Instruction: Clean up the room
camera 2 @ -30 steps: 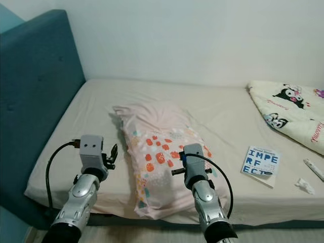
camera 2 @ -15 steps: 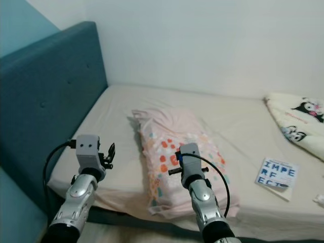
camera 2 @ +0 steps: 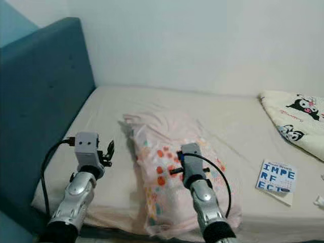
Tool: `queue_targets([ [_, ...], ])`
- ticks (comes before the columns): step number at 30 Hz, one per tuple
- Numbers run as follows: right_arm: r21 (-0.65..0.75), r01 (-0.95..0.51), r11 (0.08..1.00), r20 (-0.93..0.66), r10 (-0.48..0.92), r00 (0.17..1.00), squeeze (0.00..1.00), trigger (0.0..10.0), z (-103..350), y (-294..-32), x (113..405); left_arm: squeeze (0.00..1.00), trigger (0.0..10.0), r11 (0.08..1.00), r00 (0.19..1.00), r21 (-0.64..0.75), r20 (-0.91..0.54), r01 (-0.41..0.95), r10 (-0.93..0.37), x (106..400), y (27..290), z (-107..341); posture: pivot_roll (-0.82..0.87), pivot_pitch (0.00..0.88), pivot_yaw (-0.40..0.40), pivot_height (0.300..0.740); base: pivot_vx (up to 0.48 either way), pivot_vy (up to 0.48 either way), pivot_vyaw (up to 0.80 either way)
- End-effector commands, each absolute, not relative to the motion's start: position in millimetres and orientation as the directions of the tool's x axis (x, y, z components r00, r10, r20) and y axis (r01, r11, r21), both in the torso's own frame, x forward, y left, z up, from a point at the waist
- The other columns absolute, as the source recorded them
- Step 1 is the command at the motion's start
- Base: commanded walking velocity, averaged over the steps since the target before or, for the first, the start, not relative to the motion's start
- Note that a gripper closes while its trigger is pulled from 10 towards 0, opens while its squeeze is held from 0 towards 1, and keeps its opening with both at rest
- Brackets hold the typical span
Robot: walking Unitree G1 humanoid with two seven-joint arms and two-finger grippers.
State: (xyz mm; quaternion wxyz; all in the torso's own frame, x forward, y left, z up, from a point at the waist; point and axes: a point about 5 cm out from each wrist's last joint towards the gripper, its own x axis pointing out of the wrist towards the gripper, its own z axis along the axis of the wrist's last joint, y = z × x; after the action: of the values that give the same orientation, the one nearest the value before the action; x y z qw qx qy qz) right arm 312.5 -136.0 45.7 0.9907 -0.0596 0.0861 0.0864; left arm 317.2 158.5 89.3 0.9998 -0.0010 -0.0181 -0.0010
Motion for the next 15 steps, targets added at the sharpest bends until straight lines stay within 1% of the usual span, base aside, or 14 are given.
queue_targets([
  [1, -0.094, -0.174, 0.980, -0.178, 0.155, 0.972, 0.00, 10.0, 47.4, -135.4, 313.7, 0.00, 10.0, 1.000, 1.000, -0.017, 0.024, 0.015, -0.015, 315.2, 155.6, 84.6, 0.02, 0.000, -0.094, 0.740, 0.000, 0.000, 0.00],
  [5, -0.090, -0.174, 0.981, -0.180, 0.155, 0.971, 0.00, 10.0, 47.4, -134.8, 313.8, 0.00, 10.0, 0.999, 0.999, 0.022, 0.016, 0.046, -0.047, 313.6, 153.3, 82.1, 0.02, 0.000, -0.095, 0.740, 0.000, 0.000, 0.00],
  [10, -0.085, -0.178, 0.980, -0.183, 0.160, 0.970, 0.00, 10.0, 46.4, -133.5, 312.8, 0.00, 10.0, 0.998, 0.998, 0.028, 0.018, 0.064, -0.065, 312.2, 152.3, 81.3, 0.02, 0.000, -0.096, 0.740, 0.000, 0.000, 0.00],
  [15, -0.067, -0.173, 0.983, -0.185, 0.159, 0.970, 0.00, 10.0, 44.2, -130.7, 310.4, 0.00, 10.0, 0.993, 0.995, 0.056, -0.009, 0.103, -0.103, 310.9, 150.3, 77.1, 0.03, 0.000, -0.091, 0.740, 0.000, 0.000, 0.00],
])
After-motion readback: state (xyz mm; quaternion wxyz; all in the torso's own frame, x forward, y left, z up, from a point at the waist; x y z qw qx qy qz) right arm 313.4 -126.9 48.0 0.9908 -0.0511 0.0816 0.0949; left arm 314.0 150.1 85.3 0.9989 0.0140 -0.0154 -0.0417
